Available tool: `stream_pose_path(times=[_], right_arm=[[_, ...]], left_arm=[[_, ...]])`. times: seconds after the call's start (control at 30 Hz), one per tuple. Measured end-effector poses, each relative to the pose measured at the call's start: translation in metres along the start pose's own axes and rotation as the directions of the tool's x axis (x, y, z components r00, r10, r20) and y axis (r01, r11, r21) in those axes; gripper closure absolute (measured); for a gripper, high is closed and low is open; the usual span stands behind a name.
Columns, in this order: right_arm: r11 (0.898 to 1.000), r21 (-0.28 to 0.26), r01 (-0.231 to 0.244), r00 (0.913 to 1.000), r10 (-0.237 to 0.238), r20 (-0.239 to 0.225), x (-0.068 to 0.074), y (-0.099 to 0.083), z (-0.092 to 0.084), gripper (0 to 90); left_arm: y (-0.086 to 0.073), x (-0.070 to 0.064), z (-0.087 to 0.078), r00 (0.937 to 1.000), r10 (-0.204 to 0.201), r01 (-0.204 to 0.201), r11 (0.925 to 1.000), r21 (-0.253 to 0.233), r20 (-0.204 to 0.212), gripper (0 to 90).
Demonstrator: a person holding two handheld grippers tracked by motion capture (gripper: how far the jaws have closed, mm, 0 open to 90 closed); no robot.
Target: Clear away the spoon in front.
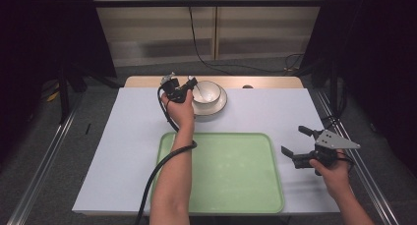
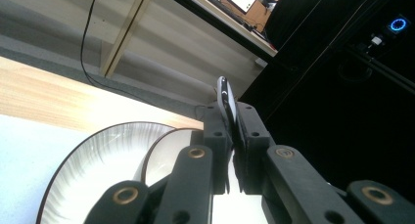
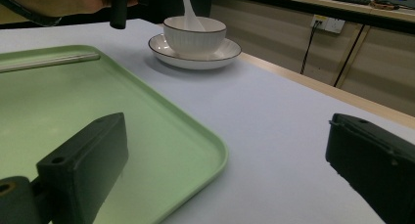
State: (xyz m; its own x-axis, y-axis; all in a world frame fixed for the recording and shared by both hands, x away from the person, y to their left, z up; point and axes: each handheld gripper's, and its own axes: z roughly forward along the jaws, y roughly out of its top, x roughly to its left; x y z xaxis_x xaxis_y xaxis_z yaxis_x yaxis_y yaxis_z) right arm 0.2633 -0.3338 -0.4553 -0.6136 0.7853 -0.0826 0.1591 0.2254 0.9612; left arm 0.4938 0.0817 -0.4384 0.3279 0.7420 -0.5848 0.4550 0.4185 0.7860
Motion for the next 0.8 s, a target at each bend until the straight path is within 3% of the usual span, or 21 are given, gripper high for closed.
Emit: stream_pose_path(times=[0.6,0.8], right_arm=[[1.0,-0.002,-0.005,1.0,0.005,0.0,0.0,0.001,-0.001,1.6],[1.0,-0.001,0.002,1.0,-0.002,-0.002,0.0,0.0,0.0,1.6]], left_arm=[[0.02,-0.006,-0.017,0.9988,0.0,0.0,1.0,0.004,0.049,85.5],[0.026,-0.006,-0.025,0.9977,-0.019,0.018,0.9998,0.007,0.066,85.5]])
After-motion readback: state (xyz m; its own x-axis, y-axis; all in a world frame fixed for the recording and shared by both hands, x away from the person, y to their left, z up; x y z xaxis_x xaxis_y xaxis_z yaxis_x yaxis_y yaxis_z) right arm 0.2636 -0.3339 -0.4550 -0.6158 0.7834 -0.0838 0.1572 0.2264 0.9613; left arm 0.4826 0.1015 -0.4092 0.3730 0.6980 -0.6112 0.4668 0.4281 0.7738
